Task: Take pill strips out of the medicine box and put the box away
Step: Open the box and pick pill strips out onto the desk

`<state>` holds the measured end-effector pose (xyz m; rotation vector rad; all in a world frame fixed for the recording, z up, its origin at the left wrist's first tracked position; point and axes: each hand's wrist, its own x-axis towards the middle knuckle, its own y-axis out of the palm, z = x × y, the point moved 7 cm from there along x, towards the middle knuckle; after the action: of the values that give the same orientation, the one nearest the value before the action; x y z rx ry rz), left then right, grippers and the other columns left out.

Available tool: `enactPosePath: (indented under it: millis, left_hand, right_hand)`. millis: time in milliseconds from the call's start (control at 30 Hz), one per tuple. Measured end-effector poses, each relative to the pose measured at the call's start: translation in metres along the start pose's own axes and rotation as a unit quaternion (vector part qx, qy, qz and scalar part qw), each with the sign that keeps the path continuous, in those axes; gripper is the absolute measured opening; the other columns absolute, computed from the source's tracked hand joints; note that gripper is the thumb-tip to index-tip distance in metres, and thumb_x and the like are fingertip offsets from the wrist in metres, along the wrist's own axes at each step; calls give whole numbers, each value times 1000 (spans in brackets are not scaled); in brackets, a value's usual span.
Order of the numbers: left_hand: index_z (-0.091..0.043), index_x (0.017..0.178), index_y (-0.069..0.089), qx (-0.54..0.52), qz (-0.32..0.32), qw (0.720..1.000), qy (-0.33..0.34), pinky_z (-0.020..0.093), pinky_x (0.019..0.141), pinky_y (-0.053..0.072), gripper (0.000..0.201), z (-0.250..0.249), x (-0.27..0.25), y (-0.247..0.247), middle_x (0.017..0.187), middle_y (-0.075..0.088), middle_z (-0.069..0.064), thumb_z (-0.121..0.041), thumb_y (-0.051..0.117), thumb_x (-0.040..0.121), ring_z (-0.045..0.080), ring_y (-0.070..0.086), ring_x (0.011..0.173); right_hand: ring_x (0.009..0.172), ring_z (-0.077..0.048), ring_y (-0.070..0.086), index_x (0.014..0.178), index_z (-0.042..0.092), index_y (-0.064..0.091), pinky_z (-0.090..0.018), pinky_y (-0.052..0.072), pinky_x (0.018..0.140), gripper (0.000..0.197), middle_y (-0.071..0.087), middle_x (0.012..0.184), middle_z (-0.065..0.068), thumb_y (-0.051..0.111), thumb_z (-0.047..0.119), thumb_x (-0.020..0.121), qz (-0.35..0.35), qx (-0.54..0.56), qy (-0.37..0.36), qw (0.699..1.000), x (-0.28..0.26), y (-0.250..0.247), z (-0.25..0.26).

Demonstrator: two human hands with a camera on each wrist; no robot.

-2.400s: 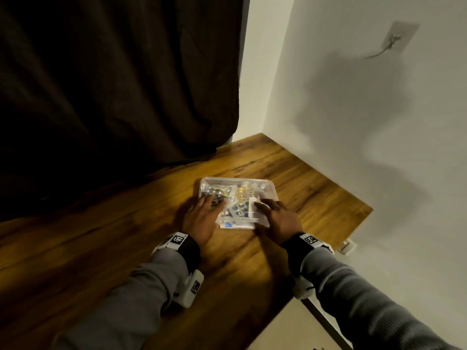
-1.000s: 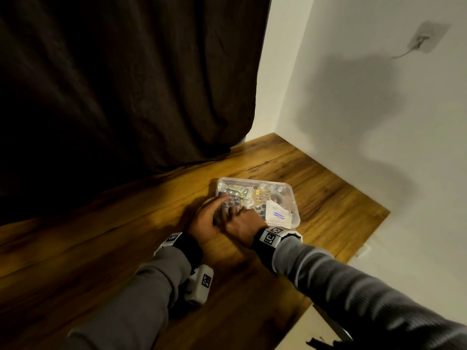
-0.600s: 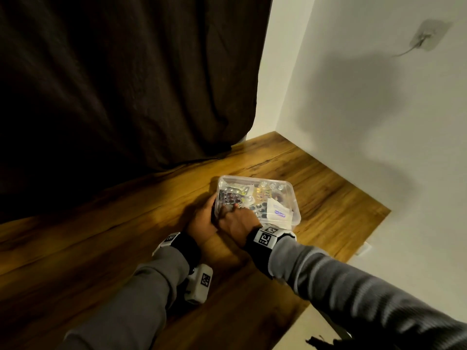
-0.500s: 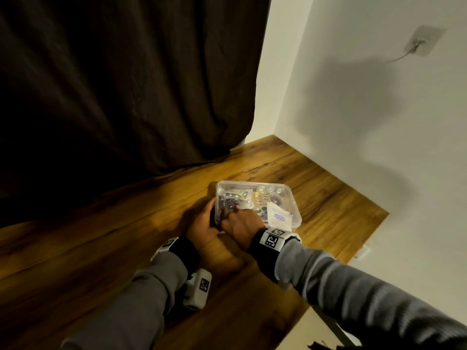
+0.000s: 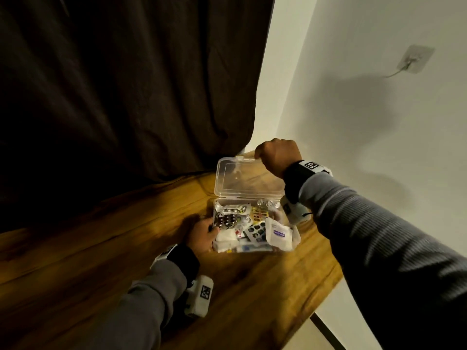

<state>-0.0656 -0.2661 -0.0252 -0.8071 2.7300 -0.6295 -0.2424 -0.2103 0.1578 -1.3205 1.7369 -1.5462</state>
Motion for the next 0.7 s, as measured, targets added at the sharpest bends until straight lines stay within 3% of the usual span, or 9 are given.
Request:
enactPosePath:
  millis: [67,100,167,267,400,533,633,700]
  left_hand:
    - [3,116,56,14,14,1000,7,27,56,43,26,5,-8,-1,86,64,23,-4,45,93,13,53,55]
    - [3,110,58,23,23,999,11,26,52,44,23,7,-13,-1,89,62,22,-4,46,92,10,51,52]
    - [2,103,61,42,31,999,13,26,57,46,23,12,-23,-2,91,60,20,-9,45,91,19,57,61]
    - [7,93,61,75,16,997,17,28,73,35,36,21,-34,-2,95,60,27,-22,41,83,34,58,86]
    - [2,80,58,96,-17,994,41,28,70,34,34,16,-46,-2,88,58,27,-23,34,80,31,55,76]
    - [0,111,58,79,-34,996,35,36,57,50,29,19,-52,1,99,59,22,-11,39,92,30,61,65]
    - [-1,116,55,52,-25,998,7,30,40,50,27,30,-56,7,99,58,19,-9,42,94,27,62,57]
    - [-1,117,56,28,-24,999,-6,29,37,49,28,37,-60,9,106,59,17,-13,47,93,25,63,56]
  right_hand:
    - [96,-35,66,115,27,65,-37,50,77,37,70,112,-11,45,8,89,-6,14,13,1000,0,10,-10]
    - [95,-34,66,117,26,62,-37,51,77,39,71,112,-10,44,7,89,-13,19,17,1000,0,15,-14]
    - [97,-33,66,121,24,57,-38,54,79,41,70,113,-9,42,7,87,-17,26,28,999,-2,25,-20]
    - [103,-30,64,122,24,58,-36,52,82,39,67,120,-7,45,12,88,11,76,77,994,-12,47,-30]
    - [105,-24,64,118,26,61,-35,53,87,31,68,120,1,51,21,89,43,141,95,985,-40,65,-36]
    - [87,-16,68,105,26,68,-27,52,72,22,73,105,4,57,19,87,24,235,99,967,-89,68,-33]
    - [74,-8,66,93,31,69,-27,53,65,16,73,90,9,64,20,84,59,322,109,939,-139,76,-28]
    - [75,-10,65,91,29,69,-32,56,69,14,73,88,8,67,17,84,103,389,110,909,-176,86,-19]
